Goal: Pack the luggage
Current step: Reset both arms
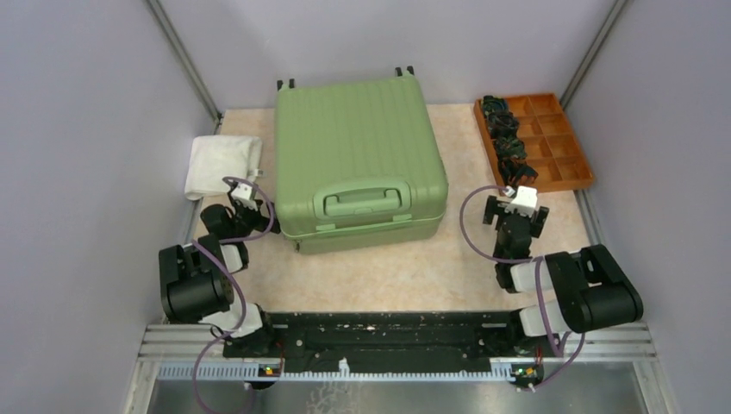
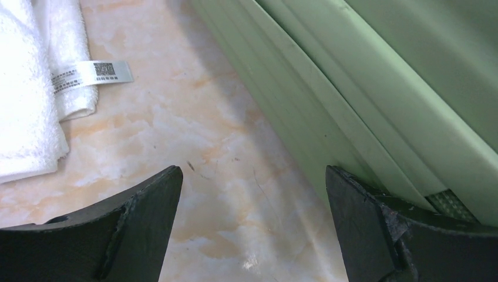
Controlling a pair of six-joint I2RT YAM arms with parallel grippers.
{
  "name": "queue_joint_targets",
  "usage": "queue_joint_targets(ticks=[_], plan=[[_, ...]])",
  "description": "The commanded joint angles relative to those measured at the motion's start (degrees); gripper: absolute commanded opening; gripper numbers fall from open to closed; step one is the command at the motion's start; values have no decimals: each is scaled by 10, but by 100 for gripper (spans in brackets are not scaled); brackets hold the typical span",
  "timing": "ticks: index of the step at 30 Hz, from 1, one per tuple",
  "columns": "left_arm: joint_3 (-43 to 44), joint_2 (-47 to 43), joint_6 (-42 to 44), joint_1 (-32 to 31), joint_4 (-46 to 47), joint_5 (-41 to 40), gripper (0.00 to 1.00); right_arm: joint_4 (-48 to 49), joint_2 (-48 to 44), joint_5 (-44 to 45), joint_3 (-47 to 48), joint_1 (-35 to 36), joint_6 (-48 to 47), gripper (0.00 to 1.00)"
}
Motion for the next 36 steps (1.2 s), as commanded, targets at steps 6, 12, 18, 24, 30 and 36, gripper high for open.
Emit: queue_joint_targets(ticks=[6, 12, 18, 24, 30, 36], plan=[[-20, 44, -29, -97, 191, -24, 99, 338, 81, -79, -71, -16, -26, 99], [17, 47, 5, -161, 96, -175, 99, 111, 42, -83, 12, -44, 17, 99], [12, 42, 6, -162, 103, -177, 99, 94, 35, -118, 15, -77, 54, 99], [-79, 68, -9, -164, 313, -203, 99, 98, 35, -119, 13, -77, 53, 99], [-46, 43, -17, -177, 199, -269, 99, 97, 34, -119, 13, -77, 53, 99], [-38, 46, -13, -178, 192, -267, 99, 97, 34, -120, 13, -77, 53, 99]])
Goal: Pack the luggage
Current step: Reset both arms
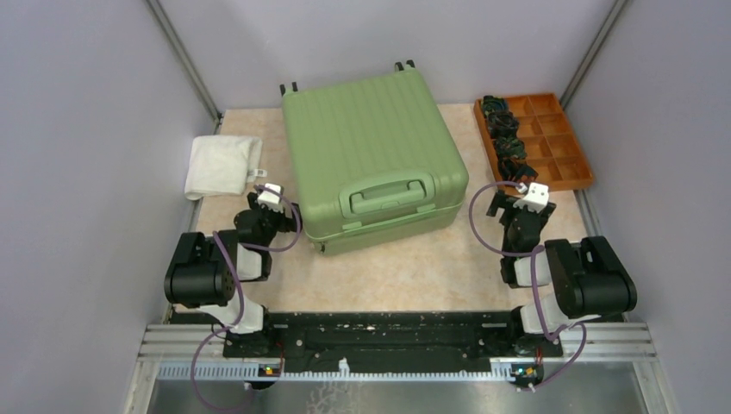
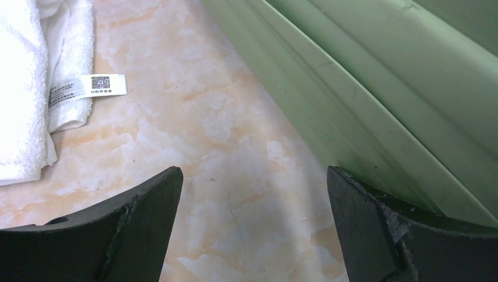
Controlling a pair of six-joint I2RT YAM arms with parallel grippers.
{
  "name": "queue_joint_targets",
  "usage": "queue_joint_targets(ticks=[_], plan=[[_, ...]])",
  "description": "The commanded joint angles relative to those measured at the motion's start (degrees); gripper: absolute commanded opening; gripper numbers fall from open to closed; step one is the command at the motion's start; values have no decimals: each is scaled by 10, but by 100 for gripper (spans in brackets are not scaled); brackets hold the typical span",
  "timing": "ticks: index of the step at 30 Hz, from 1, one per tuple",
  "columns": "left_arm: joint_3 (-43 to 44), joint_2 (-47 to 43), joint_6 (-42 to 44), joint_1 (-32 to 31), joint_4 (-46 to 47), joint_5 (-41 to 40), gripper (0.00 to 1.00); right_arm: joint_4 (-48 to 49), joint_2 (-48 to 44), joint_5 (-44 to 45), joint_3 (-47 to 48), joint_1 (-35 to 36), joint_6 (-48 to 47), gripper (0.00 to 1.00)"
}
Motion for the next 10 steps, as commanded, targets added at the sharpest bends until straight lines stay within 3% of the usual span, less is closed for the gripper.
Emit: queue_joint_targets(ticks=[1, 10], plan=[[21, -7, -1, -10, 13, -10, 99, 17, -10, -9, 3, -3, 7, 99], [25, -8, 2, -17, 5, -27, 99, 17, -10, -9, 3, -3, 8, 99]])
